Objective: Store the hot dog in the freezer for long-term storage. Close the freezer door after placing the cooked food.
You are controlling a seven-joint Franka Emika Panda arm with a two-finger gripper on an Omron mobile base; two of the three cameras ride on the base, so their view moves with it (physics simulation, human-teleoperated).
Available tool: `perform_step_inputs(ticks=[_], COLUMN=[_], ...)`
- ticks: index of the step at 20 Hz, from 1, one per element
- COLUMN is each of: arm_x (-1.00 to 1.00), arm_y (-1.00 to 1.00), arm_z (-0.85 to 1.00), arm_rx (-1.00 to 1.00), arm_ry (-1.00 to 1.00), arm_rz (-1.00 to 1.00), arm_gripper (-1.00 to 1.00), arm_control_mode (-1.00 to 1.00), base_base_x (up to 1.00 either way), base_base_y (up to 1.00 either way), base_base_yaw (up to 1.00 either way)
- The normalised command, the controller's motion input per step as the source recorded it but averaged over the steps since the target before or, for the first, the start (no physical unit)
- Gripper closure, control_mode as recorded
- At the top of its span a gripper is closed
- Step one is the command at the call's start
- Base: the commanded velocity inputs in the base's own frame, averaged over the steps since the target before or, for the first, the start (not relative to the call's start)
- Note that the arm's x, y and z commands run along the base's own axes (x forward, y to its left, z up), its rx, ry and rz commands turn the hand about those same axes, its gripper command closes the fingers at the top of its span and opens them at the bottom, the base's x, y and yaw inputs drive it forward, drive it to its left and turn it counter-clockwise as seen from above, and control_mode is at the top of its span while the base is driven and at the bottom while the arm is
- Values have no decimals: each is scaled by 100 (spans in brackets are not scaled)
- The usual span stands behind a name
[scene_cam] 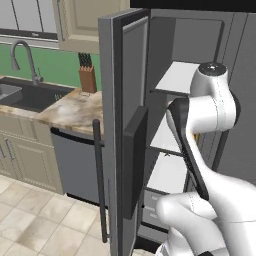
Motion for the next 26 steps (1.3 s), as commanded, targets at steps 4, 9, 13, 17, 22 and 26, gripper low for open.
perform_step_inputs(ticks=[4, 9, 13, 17, 22, 26], arm_x=[33, 44, 50, 55, 50, 34], arm_y=[-28, -22, -10, -2, -10, -34], arm_z=[0, 0, 0, 1, 8, 5], arm_rx=[0, 0, 0, 0, 0, 2], arm_ry=[-3, -1, 0, 0, 0, 0], arm_rz=[-6, -7, -10, -10, -6, 0], arm_gripper=[100, 100, 100, 100, 100, 100], arm_control_mode=[-100, -100, -100, -100, -100, -100], base_base_x=[0, 0, 0, 0, 0, 0], base_base_y=[0, 0, 0, 0, 0, 0], base_base_yaw=[0, 0, 0, 0, 0, 0])
